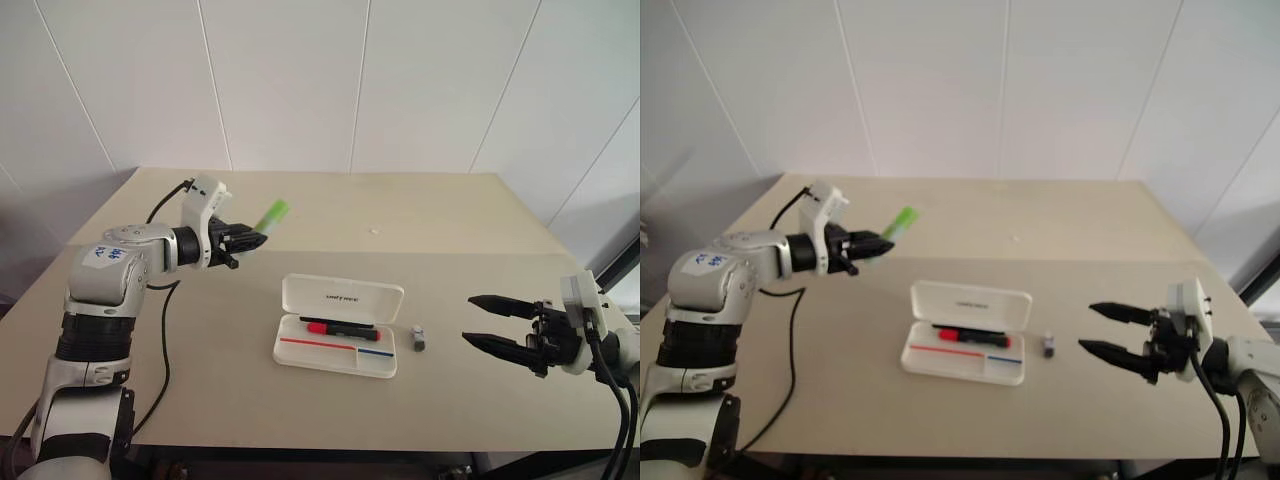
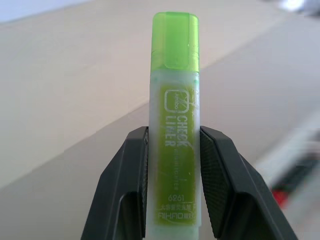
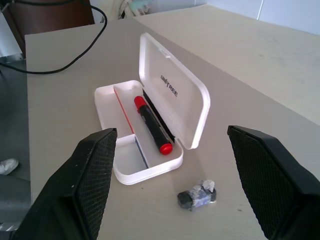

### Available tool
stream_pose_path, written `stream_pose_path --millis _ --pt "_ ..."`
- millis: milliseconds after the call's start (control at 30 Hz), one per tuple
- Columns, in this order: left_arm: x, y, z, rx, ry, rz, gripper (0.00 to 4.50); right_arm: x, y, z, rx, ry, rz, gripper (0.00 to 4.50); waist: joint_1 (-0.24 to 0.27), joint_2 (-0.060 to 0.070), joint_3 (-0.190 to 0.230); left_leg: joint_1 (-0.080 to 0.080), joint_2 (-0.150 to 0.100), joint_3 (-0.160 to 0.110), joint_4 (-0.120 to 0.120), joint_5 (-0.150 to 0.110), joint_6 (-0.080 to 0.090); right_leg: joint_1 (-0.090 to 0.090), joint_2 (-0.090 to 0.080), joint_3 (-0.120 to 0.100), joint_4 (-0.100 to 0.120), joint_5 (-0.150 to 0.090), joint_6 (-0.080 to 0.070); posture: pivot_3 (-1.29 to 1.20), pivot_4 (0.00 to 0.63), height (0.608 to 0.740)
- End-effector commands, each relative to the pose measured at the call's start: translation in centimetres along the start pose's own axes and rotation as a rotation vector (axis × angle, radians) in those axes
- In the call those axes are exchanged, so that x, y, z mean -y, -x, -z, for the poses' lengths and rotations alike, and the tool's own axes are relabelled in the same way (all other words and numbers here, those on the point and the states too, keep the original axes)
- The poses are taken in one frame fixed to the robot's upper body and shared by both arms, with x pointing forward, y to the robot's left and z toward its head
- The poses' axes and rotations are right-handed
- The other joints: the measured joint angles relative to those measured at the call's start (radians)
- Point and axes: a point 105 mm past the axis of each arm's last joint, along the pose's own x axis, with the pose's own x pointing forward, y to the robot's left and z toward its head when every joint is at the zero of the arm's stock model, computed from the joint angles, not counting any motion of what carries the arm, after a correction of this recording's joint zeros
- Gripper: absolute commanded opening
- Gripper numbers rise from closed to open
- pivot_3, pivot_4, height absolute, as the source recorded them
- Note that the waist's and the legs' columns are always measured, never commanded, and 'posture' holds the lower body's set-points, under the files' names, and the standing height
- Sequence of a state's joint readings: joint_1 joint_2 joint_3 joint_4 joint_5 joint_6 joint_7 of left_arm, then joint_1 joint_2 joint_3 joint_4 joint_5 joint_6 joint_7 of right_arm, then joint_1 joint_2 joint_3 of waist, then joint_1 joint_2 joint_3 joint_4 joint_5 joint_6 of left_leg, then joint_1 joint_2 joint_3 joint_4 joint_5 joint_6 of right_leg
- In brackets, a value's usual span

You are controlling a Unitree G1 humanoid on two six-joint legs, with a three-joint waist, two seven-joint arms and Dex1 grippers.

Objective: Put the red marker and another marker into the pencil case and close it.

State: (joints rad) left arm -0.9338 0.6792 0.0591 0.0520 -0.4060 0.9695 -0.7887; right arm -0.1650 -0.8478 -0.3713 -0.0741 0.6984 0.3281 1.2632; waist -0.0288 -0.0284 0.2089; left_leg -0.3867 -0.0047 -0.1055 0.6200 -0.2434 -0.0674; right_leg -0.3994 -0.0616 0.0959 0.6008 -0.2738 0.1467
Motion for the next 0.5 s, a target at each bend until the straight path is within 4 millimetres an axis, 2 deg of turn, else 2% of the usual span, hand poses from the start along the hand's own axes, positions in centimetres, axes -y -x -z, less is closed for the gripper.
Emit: stream_pose_path --millis 33,167,233,333,500 --pt "3.5 0.4 -2.8 0.065 -0.127 0.219 1.08 0.1 -0.1 -0.8 0.023 0.038 -0.004 4.5 0.0 0.0 0.0 0.0 0.0 0.0 0.0 0.0 0.0 0.0 0.0 0.0 0.0 0.0 0.0 0.0 0.15 0.74" --pt "7.9 0.5 -2.4 0.03 -0.223 0.51 1.08 0.1 -0.2 -0.8 0.026 0.04 0.001 4.5 0.0 0.0 0.0 0.0 0.0 0.0 -0.001 -0.001 0.0 0.0 0.0 0.0 0.0 -0.001 0.0 0.0 0.15 0.74" --pt "9.3 0.6 -2.0 -0.002 -0.241 0.607 1.08 0.0 -0.1 -0.8 0.026 0.041 0.004 4.5 0.0 0.0 0.0 0.0 0.0 0.0 -0.001 -0.001 0.0 0.0 0.0 0.0 0.0 -0.001 0.0 0.0 0.15 0.74" --pt "10.0 -0.1 0.5 -0.134 -0.303 0.675 1.08 -0.1 0.0 -0.7 0.026 0.043 0.009 4.5 0.0 0.0 0.0 0.0 0.0 0.0 0.0 -0.001 0.0 0.0 0.0 0.0 0.0 -0.001 0.0 0.0 0.15 0.74" --pt "9.5 -2.2 3.8 -0.3 -0.375 0.674 1.08 -0.3 0.1 -0.6 0.03 0.043 0.021 4.5 0.0 0.0 0.0 0.0 0.0 0.001 0.001 -0.001 0.001 0.0 0.0 0.001 0.0 -0.002 -0.002 0.0 0.15 0.74"
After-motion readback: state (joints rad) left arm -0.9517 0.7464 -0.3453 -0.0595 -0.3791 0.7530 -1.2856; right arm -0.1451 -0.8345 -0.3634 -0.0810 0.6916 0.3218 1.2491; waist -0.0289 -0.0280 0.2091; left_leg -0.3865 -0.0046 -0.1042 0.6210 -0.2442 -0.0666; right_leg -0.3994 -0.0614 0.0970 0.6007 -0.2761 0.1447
